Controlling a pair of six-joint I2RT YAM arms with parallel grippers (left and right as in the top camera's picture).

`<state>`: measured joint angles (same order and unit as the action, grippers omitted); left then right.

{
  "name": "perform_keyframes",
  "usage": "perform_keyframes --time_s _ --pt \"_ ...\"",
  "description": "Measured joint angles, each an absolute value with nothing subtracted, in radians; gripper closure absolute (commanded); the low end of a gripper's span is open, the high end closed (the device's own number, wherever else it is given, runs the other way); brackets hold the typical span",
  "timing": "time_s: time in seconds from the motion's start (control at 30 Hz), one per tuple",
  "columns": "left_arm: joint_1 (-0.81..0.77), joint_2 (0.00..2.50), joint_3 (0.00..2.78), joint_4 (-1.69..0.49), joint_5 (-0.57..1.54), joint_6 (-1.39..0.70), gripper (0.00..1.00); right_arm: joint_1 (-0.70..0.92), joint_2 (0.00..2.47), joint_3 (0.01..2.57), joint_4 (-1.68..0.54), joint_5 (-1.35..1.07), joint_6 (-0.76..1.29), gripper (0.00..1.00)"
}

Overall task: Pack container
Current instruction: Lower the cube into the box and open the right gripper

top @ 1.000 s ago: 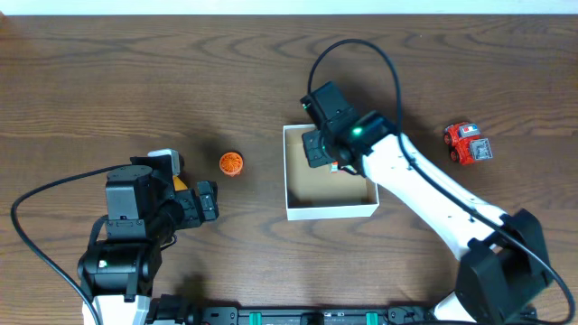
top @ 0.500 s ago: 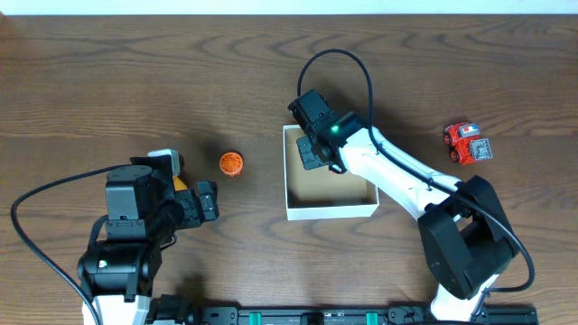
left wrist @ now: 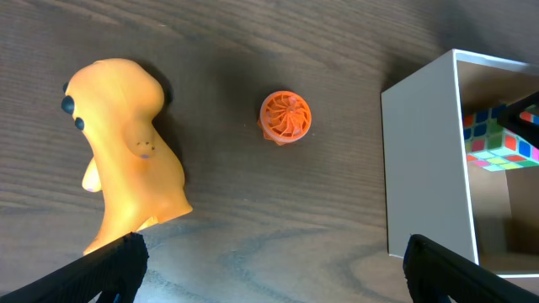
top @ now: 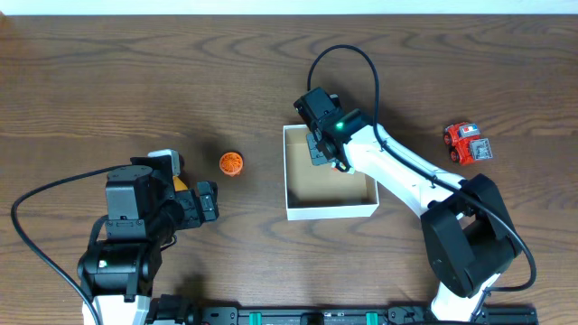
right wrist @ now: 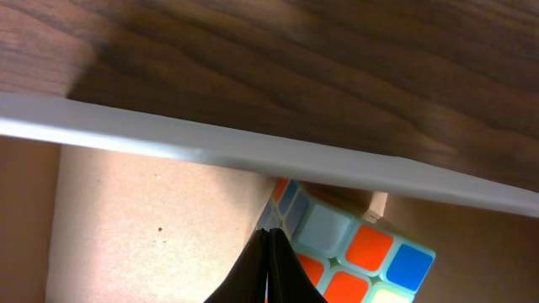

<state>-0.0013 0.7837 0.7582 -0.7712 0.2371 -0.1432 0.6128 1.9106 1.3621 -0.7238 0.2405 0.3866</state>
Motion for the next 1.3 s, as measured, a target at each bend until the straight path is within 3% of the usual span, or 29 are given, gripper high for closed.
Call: perform_keyframes --time_s 0.57,1.03,1.3 --pt "-0.001 0.784 0.758 -0.771 0.237 -0.143 0.02 0.613 1.911 1.362 -0.800 0.122 0.378 0.93" --pt "-0.001 0.784 0.758 -0.771 0.237 -0.143 0.02 0.613 1.911 1.362 -0.819 0.206 0.410 0.92" --pt "-0.001 0.784 0.758 -0.778 0.237 -0.143 0.02 0.613 1.911 1.362 -0.805 0.241 0.430 0.87"
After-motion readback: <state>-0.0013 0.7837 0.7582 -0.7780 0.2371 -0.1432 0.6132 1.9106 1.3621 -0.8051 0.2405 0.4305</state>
